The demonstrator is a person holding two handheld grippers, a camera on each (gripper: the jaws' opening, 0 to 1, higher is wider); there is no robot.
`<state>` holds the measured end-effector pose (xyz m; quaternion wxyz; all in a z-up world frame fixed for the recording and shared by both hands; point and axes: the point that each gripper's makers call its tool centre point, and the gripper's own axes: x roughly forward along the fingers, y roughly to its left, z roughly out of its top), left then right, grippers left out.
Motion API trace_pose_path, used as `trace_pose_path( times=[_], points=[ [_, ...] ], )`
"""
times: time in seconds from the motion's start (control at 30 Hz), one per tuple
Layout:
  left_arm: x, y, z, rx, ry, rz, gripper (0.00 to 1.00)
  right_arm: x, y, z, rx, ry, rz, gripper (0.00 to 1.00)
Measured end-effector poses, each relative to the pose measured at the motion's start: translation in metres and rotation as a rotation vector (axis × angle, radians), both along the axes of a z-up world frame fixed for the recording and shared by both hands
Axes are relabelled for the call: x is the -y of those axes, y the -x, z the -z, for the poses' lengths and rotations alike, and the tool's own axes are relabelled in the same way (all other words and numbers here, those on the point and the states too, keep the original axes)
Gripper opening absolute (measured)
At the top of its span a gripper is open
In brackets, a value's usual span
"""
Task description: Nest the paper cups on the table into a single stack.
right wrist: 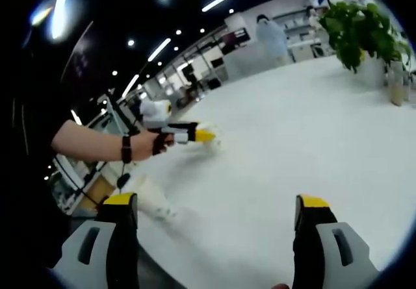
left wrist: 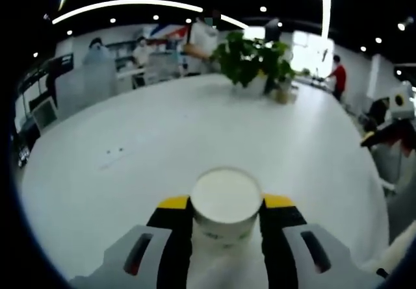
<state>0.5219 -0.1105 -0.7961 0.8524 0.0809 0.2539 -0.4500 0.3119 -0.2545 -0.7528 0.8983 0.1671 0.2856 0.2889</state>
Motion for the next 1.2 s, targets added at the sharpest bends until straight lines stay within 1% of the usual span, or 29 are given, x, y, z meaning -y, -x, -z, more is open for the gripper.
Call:
trace_pose_path(
  times=[0.03, 0.2, 0.33, 0.47, 0.53, 0.67, 0.8, 0.97, 1.03, 1.1, 1.2],
  points=[
    [0.002, 0.001, -0.001, -0.006, 0.011, 0.002, 0.39, 0.0, 0.0, 0.0, 0.0, 0.001, 0.0, 0.99],
    [0.002, 0.004, -0.009, -0.006, 0.02, 0.004, 0.38, 0.0, -0.001, -0.003, 0.007, -0.004, 0.005, 0.99],
    [0.0, 0.004, -0.02, -0.009, 0.045, -0.006, 0.38, -0.002, -0.002, -0.006, 0.012, -0.006, 0.006, 0.98],
    [-0.002, 0.004, -0.029, -0.004, 0.046, -0.007, 0.38, -0.004, -0.003, -0.012, 0.023, -0.007, 0.002, 0.98],
    [-0.004, 0.004, -0.034, 0.006, 0.034, -0.002, 0.38, -0.006, -0.002, -0.015, 0.029, -0.009, 0.0, 0.98],
    [-0.008, 0.006, -0.045, 0.013, 0.043, -0.005, 0.38, -0.011, 0.0, -0.019, 0.036, -0.01, -0.009, 0.97],
    [-0.01, 0.01, -0.057, 0.039, 0.036, 0.002, 0.38, -0.018, 0.003, -0.024, 0.05, -0.018, -0.018, 0.97],
    [-0.012, 0.017, -0.076, 0.059, 0.049, 0.023, 0.38, -0.024, 0.007, -0.027, 0.061, -0.029, -0.012, 0.97],
    [-0.013, 0.021, -0.079, 0.064, 0.043, 0.036, 0.38, -0.027, 0.009, -0.029, 0.064, -0.037, -0.008, 0.97],
    [-0.016, 0.025, -0.084, 0.069, 0.039, 0.046, 0.38, -0.032, 0.011, -0.032, 0.07, -0.043, -0.007, 0.97],
    [-0.019, 0.035, -0.097, 0.078, 0.047, 0.063, 0.38, -0.04, 0.017, -0.037, 0.084, -0.054, -0.012, 0.95]
  ],
)
